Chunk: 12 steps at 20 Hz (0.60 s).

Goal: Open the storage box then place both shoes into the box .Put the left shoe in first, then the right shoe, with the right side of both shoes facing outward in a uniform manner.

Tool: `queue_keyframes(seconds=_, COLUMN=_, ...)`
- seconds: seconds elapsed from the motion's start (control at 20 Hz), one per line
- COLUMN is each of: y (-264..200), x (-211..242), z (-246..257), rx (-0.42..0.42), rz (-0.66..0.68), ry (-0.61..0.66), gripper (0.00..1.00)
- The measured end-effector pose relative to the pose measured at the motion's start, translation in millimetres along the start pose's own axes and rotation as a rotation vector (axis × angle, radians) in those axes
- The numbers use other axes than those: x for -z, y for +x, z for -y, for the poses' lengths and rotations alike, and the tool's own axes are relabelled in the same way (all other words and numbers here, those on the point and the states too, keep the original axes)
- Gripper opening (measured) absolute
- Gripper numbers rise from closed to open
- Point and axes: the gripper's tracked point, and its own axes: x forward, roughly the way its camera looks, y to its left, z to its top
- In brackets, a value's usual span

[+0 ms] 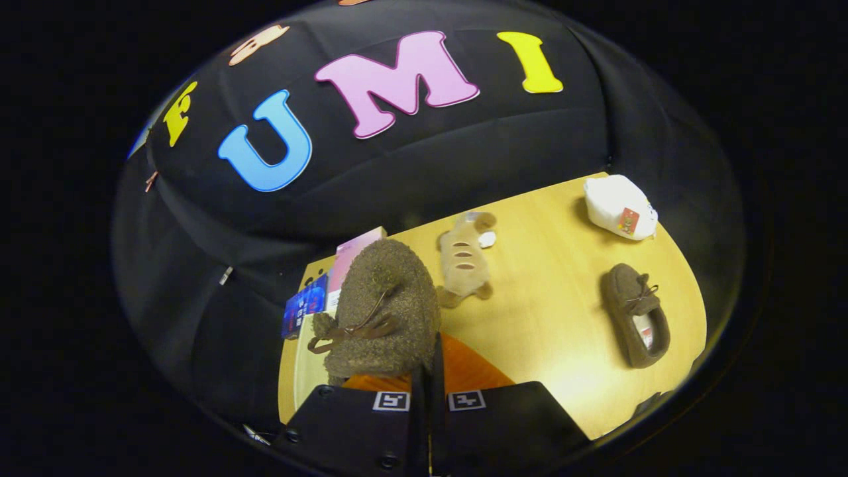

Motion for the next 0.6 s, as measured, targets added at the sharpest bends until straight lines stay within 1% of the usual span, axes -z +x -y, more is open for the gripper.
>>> queue_keyframes(seconds=0.1, y=8, x=3, z=-25, rx=-0.019, rz=-0.014, ry=-0.020, gripper=0.06)
queue_keyframes(seconds=0.3, y=29, x=36, z=-78, rx=-0.070, rz=-0.092, ry=-0.013, gripper=0.06)
queue_keyframes(seconds=0.5, y=53, x=74, z=-108, rx=-0.064, rz=-0.158, ry=-0.047, gripper=0.06)
queue_keyframes(seconds=0.6, y=68, x=92, z=-116, rx=-0.042, rz=-0.194, ry=-0.054, gripper=0.07)
